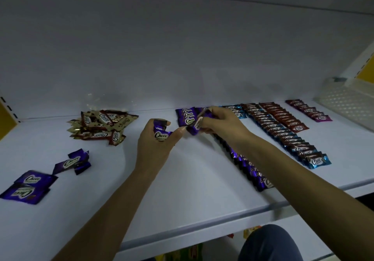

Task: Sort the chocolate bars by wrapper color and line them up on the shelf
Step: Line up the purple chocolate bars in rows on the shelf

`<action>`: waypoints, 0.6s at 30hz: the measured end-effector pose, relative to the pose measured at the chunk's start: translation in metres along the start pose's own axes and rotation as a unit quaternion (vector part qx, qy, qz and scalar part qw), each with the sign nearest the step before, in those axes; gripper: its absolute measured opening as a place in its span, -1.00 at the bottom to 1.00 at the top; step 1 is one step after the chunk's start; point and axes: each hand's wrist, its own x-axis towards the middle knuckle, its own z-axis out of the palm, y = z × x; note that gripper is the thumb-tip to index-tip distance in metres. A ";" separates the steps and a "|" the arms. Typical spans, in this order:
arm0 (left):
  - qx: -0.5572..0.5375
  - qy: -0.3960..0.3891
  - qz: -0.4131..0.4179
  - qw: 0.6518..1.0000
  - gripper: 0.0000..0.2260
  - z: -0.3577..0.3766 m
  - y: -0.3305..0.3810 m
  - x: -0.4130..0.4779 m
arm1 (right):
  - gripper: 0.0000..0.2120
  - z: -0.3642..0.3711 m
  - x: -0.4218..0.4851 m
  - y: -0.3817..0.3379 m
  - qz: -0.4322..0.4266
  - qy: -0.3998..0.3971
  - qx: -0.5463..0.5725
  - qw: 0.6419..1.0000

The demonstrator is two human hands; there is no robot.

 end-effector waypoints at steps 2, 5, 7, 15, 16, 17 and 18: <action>-0.001 0.008 -0.005 1.000 -0.76 0.000 -0.001 0.000 | -0.79 -0.002 0.003 -0.001 -0.007 -0.007 -0.049 0.999; -0.008 0.014 -0.007 1.000 -0.80 0.000 -0.003 0.001 | -0.77 -0.003 0.013 0.002 -0.029 -0.089 -0.239 0.966; 0.000 0.016 -0.005 1.000 -0.80 -0.001 -0.006 0.002 | -0.84 0.000 0.020 0.008 -0.028 -0.171 -0.383 0.907; -0.003 0.015 -0.004 1.000 -0.76 0.000 -0.007 0.004 | -0.76 0.006 0.025 0.019 -0.109 -0.098 -0.480 0.865; -0.002 0.015 -0.001 1.000 -0.74 0.000 -0.007 0.004 | -0.76 0.006 0.025 0.021 -0.109 -0.097 -0.497 0.855; 0.001 0.015 0.003 1.000 -0.73 0.000 -0.007 0.004 | -0.77 0.005 0.025 0.023 -0.109 -0.099 -0.513 0.846; 0.005 0.015 0.006 1.000 -0.72 0.001 -0.007 0.004 | -0.80 0.005 0.024 0.024 -0.108 -0.100 -0.519 0.842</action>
